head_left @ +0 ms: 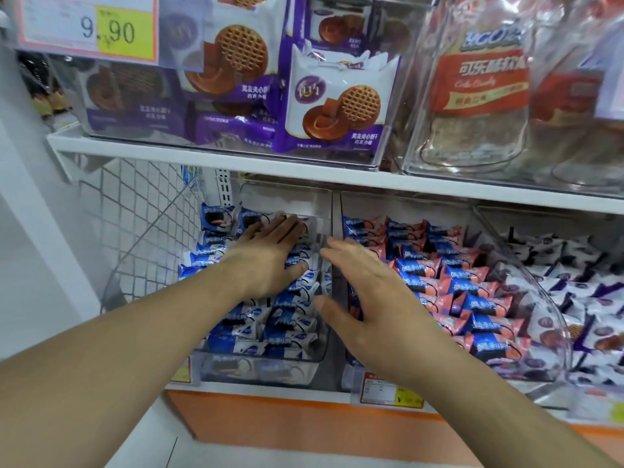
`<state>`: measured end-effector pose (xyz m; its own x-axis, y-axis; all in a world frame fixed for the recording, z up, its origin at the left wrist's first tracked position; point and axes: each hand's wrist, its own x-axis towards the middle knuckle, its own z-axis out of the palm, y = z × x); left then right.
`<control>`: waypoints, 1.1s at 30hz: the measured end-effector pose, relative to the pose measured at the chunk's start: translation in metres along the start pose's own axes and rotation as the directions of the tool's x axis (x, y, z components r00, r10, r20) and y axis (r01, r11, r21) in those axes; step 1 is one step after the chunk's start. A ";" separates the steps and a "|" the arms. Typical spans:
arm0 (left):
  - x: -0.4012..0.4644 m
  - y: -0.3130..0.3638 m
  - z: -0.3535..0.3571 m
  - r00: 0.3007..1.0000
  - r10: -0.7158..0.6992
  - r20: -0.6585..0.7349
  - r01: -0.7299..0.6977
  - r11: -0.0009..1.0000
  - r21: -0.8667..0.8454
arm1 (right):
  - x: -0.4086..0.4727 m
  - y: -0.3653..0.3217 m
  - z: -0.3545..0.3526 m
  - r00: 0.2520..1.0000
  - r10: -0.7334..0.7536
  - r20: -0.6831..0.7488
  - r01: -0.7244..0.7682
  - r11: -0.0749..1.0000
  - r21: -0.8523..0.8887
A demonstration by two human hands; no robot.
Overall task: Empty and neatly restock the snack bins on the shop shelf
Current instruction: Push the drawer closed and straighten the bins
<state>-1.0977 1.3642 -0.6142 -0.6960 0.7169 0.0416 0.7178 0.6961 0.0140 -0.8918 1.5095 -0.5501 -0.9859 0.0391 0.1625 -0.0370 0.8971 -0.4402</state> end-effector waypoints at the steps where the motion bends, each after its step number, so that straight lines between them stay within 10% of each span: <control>1: 0.000 0.001 0.000 1.000 0.003 -0.020 -0.003 1.000 0.001 | 0.000 0.000 0.000 1.000 -0.001 -0.001 0.001 1.000 0.000; 18: -0.021 0.005 -0.020 0.995 0.089 -0.043 -0.096 0.977 -0.190 | 0.001 0.003 -0.001 1.000 0.005 0.009 -0.005 1.000 0.005; 25: -0.074 -0.004 -0.026 0.920 0.089 0.381 -0.040 0.990 -0.134 | 0.001 -0.004 0.000 1.000 0.018 0.025 -0.018 1.000 0.008; 33: -0.082 -0.004 -0.019 0.938 0.046 0.343 0.014 0.985 -0.171 | -0.002 -0.001 0.002 1.000 0.003 0.011 -0.003 1.000 0.002</control>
<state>-1.0434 1.3023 -0.5987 -0.6260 0.7184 -0.3033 0.7007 0.6889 0.1855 -0.8905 1.5074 -0.5514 -0.9877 0.0369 0.1518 -0.0345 0.8962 -0.4422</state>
